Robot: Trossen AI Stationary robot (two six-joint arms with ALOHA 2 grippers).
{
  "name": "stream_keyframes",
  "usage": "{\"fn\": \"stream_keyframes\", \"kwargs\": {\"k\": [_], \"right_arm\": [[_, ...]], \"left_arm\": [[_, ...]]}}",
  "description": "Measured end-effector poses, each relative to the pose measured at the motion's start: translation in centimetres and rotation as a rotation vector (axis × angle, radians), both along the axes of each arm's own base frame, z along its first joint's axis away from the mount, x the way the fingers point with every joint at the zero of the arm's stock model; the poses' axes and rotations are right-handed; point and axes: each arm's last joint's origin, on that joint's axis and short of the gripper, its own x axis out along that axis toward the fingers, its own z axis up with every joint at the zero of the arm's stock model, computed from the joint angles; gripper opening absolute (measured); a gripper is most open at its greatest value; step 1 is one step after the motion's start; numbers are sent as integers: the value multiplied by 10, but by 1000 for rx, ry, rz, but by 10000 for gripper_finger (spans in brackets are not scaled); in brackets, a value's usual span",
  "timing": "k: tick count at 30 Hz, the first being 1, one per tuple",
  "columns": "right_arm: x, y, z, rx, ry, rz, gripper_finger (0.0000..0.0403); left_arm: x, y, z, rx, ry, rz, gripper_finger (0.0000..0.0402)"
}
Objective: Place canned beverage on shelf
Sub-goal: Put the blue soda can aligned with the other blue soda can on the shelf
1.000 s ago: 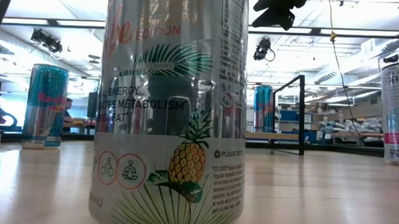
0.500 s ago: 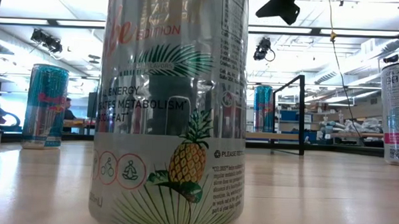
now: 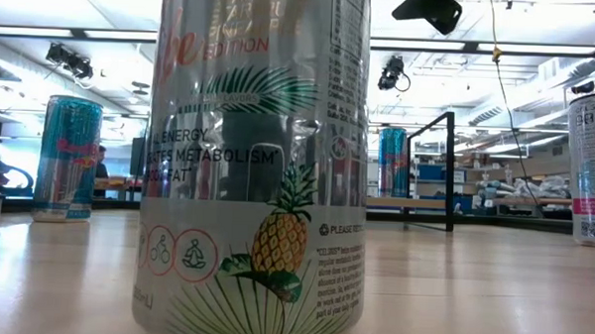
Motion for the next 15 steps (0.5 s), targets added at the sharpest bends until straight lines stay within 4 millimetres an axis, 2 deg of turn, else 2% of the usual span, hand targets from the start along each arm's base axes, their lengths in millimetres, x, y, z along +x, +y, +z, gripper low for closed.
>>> {"fn": "stream_keyframes", "kwargs": {"k": [8, 11, 15], "right_arm": [[1, 17, -9, 27, -61, 58, 247], [2, 22, -9, 37, -95, 75, 247], [2, 26, -10, 42, -113, 89, 247]], "left_arm": [[-24, -12, 14, 28, -72, 26, 300], [-35, -16, 9, 9, -66, 53, 300], [-51, -21, -10, -19, -26, 118, 300]]}}
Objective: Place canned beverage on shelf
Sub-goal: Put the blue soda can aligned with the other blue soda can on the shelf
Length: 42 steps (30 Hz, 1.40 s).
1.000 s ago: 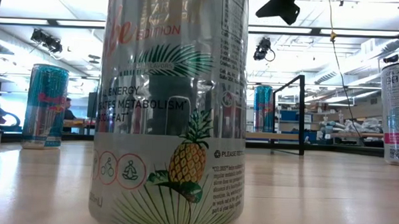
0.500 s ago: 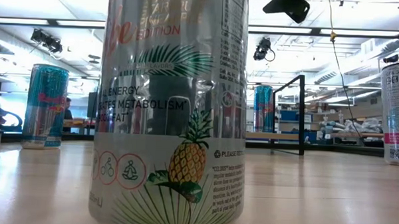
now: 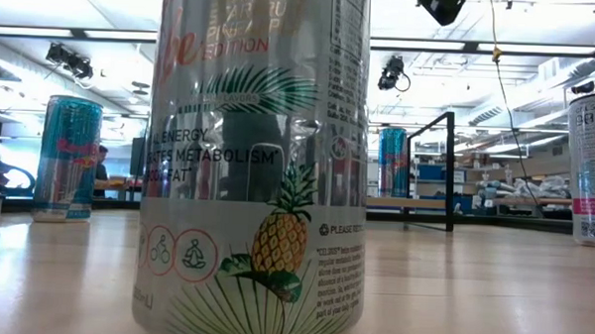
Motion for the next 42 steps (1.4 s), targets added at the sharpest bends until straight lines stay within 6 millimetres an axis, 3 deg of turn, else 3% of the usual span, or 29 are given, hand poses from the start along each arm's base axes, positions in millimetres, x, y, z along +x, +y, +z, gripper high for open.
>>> {"fn": "stream_keyframes", "kwargs": {"k": [12, 27, 34, 42], "right_arm": [[1, 2, 2, 15, -33, 4, 247], [1, 3, 2, 59, -32, -14, 247], [1, 3, 2, 59, -32, -14, 247], [1, 3, 2, 59, -32, -14, 247]], "left_arm": [[-36, -8, -72, -57, 106, 188, 300], [-35, -16, -146, -132, 212, 227, 300], [-33, -17, -163, -166, 214, 218, 300], [-28, -24, -164, -208, 166, 170, 300]]}}
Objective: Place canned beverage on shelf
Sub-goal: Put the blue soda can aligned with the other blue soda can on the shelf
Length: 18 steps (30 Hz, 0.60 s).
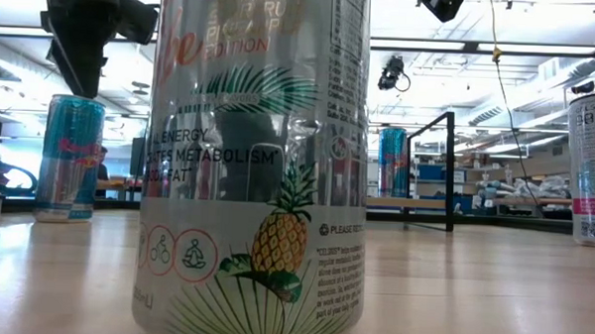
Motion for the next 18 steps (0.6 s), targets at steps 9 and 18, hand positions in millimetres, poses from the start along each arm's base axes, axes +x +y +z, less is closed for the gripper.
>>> {"fn": "stream_keyframes", "kwargs": {"k": [9, 18], "right_arm": [[0, 0, 0, 0, 0, 0, 247], [0, 0, 0, 0, 0, 0, 247]], "left_arm": [[0, -4, 0, -12, 1, -14, 300], [0, -4, 0, -14, 4, -3, 300]]}}
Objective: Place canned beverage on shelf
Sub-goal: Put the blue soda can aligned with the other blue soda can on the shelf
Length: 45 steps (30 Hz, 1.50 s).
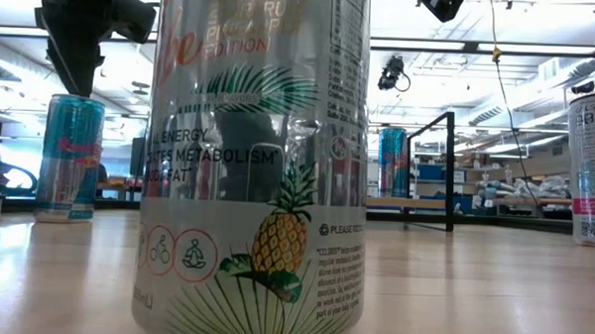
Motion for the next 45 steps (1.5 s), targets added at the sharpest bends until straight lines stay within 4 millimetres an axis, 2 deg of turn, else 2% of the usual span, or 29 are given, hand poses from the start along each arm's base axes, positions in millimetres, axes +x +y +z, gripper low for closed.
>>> {"fn": "stream_keyframes", "kwargs": {"k": [17, 45], "right_arm": [[0, 0, 1, 3, -9, 0, 247], [-1, 9, 5, 15, -44, 36, 247]], "left_arm": [[6, 0, -6, 23, 38, 14, 300], [23, -2, -27, 41, 169, 13, 300]]}}
